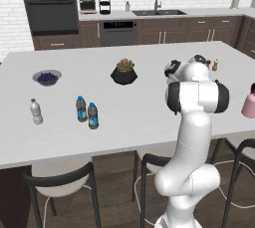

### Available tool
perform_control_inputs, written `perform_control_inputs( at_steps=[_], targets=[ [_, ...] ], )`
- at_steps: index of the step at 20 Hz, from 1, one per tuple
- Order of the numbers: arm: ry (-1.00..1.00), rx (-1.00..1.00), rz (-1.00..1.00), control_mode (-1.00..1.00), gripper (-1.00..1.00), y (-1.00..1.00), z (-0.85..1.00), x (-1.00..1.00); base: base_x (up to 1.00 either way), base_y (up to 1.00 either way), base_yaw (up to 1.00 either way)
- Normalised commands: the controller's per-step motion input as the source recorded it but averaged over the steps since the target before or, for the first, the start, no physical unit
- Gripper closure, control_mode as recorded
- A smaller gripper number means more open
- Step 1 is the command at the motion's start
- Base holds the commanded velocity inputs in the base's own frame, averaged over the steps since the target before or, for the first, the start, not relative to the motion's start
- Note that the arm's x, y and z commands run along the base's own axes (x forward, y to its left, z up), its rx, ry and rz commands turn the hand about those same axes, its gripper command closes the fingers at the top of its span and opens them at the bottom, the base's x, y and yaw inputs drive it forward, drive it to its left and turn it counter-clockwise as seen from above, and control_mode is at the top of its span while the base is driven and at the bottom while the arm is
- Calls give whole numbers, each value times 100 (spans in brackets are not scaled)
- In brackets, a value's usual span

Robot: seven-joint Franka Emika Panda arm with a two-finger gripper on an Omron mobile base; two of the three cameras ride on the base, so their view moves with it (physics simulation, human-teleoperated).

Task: Move the plastic bottles in the middle to the plastics group, and the glass bottles in the middle to the glass group.

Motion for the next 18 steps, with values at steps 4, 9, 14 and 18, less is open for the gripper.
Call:
perform_control_inputs(
  at_steps=[4,9,14,18],
  targets=[
    [0,-2,3,-100,-100,-2,-23,13,0,0,0],
    [0,-1,4,-100,100,0,-15,8,0,0,0],
    [-1,-3,5,-100,100,0,-8,3,0,0,0],
    [-8,-1,7,-100,100,-2,-1,-2,0,0,0]
  ],
)
